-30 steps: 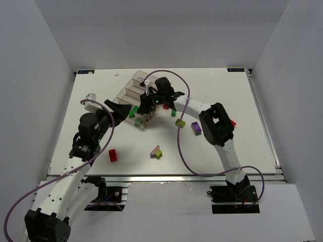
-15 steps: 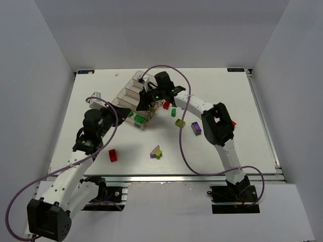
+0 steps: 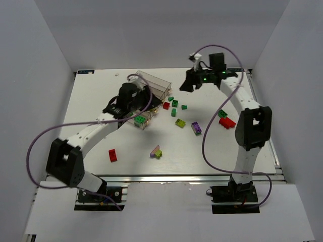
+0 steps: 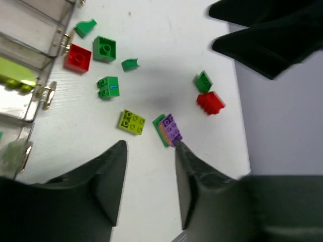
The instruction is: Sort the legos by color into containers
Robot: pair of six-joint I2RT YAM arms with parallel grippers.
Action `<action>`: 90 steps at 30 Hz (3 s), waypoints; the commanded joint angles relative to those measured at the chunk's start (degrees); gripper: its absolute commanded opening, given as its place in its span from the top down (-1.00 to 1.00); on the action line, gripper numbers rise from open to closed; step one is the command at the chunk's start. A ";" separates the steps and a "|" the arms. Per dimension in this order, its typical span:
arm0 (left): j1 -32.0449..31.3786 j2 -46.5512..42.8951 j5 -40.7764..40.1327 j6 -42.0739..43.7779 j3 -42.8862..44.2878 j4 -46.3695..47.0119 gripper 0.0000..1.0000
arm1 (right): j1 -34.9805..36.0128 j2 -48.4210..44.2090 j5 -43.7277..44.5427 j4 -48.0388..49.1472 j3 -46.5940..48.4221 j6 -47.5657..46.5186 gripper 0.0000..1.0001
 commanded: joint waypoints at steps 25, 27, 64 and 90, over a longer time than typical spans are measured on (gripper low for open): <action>-12.51 52.10 -23.73 8.11 58.31 -39.43 -0.17 | -18.45 -10.75 1.21 -7.81 -11.73 -4.39 -0.32; -12.51 53.15 -24.61 8.46 59.80 -40.30 -0.17 | -18.45 -10.84 1.30 -7.72 -11.82 -4.30 -0.33; -11.19 24.26 -18.37 9.79 33.83 -28.27 0.90 | -18.54 -10.14 3.57 -13.69 -11.38 -11.85 0.35; 8.23 16.41 -20.30 18.13 15.87 -28.45 0.11 | -14.58 -4.95 24.06 -16.95 -9.18 -16.95 -0.24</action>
